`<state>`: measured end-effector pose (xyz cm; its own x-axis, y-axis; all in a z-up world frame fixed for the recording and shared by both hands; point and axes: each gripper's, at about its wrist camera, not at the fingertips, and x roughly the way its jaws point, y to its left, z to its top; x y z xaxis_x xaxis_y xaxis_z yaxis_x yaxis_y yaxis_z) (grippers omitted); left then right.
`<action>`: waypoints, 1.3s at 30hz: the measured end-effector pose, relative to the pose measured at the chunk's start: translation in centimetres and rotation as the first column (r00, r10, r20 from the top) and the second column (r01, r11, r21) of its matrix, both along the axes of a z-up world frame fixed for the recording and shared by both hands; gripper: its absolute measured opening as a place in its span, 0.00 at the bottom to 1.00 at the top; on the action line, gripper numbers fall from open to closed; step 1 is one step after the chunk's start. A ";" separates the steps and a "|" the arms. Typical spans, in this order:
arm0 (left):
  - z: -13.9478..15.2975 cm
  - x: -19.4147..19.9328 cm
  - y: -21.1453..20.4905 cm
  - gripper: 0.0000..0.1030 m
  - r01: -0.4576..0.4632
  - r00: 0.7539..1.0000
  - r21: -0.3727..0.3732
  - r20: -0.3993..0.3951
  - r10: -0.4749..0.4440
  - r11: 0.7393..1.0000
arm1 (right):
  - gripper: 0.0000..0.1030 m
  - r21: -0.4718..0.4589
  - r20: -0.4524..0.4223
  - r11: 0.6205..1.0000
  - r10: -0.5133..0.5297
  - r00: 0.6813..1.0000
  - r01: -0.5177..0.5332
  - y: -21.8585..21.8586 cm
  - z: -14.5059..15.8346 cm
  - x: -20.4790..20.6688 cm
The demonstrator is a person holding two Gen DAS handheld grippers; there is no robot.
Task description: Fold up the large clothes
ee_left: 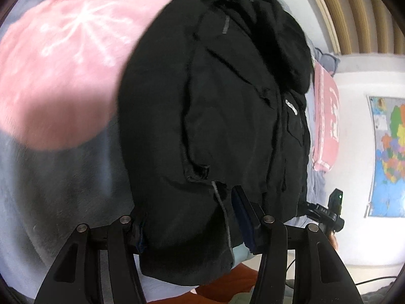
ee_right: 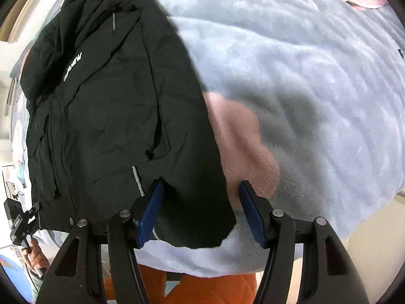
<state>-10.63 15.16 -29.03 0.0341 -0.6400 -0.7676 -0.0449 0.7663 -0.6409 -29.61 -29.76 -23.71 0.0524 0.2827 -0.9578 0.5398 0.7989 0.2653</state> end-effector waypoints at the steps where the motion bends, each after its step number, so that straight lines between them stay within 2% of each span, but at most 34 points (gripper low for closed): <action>1: 0.2 0.1 -0.3 0.53 0.007 1.000 -0.020 0.004 -0.006 1.000 | 0.56 0.025 0.024 1.000 0.000 1.000 -0.001 0.2 0.2 0.1; 2: 0.7 0.1 -0.5 0.52 0.010 1.000 -0.056 0.012 -0.010 0.998 | 0.42 0.048 0.047 0.999 0.005 0.999 -0.007 0.5 0.7 0.2; 3: 1.5 0.2 -0.6 0.51 0.009 1.000 -0.099 0.020 -0.007 0.995 | 0.38 0.079 0.079 0.997 0.008 0.997 -0.015 0.7 1.3 0.3; 5: 2.5 0.5 -0.3 0.51 0.004 0.999 -0.202 0.041 0.005 0.979 | 0.38 0.132 0.166 0.991 0.003 0.986 -0.026 1.0 3.1 0.7; 7: 3.0 0.9 -0.8 0.51 -0.001 0.999 -0.259 0.047 0.013 0.966 | 0.38 0.167 0.210 0.985 -0.001 0.978 -0.035 1.2 4.1 1.2; 8: 3.0 1.2 -1.1 0.51 0.002 0.999 -0.266 0.044 0.010 0.964 | 0.38 0.181 0.214 0.983 -0.005 0.977 -0.035 1.2 4.1 1.5; 13: 0.5 1.5 -2.2 0.51 0.042 0.999 -0.133 -0.026 -0.046 0.990 | 0.40 0.187 0.113 0.982 -0.019 0.993 -0.002 1.2 0.8 1.5; 15: -0.9 1.1 -2.0 0.51 0.063 0.996 -0.077 -0.062 -0.068 0.995 | 0.46 0.217 0.068 0.976 -0.039 0.997 0.024 1.2 -1.0 0.9; 17: -1.7 0.7 -2.2 0.51 0.067 0.995 -0.043 -0.075 -0.071 0.997 | 0.46 0.255 0.062 0.965 -0.073 0.995 0.054 1.3 -1.9 0.5; 18: -1.6 0.6 -2.3 0.49 0.060 0.996 -0.029 -0.064 -0.062 0.998 | 0.42 0.258 0.083 0.964 -0.089 0.993 0.065 1.2 -1.6 0.3; 21: -0.3 0.8 -2.1 0.26 0.034 0.999 -0.038 -0.008 -0.034 0.999 | 0.28 0.245 0.149 0.969 -0.081 0.986 0.043 0.7 0.3 0.6; 24: 1.7 1.5 -1.8 0.20 0.022 0.999 -0.068 0.042 -0.019 0.997 | 0.23 0.205 0.217 0.979 -0.059 0.974 0.014 0.4 3.4 1.7; 30: 7.7 3.9 -1.0 0.19 -0.013 0.985 -0.137 0.170 0.036 0.991 | 0.21 0.146 0.343 0.989 -0.018 0.939 -0.034 0.2 9.2 5.5; 39: 14.5 9.5 -0.2 0.19 -0.010 0.946 -0.152 0.319 0.059 0.988 | 0.20 0.051 0.482 0.996 0.038 0.875 -0.072 -1.6 15.3 12.5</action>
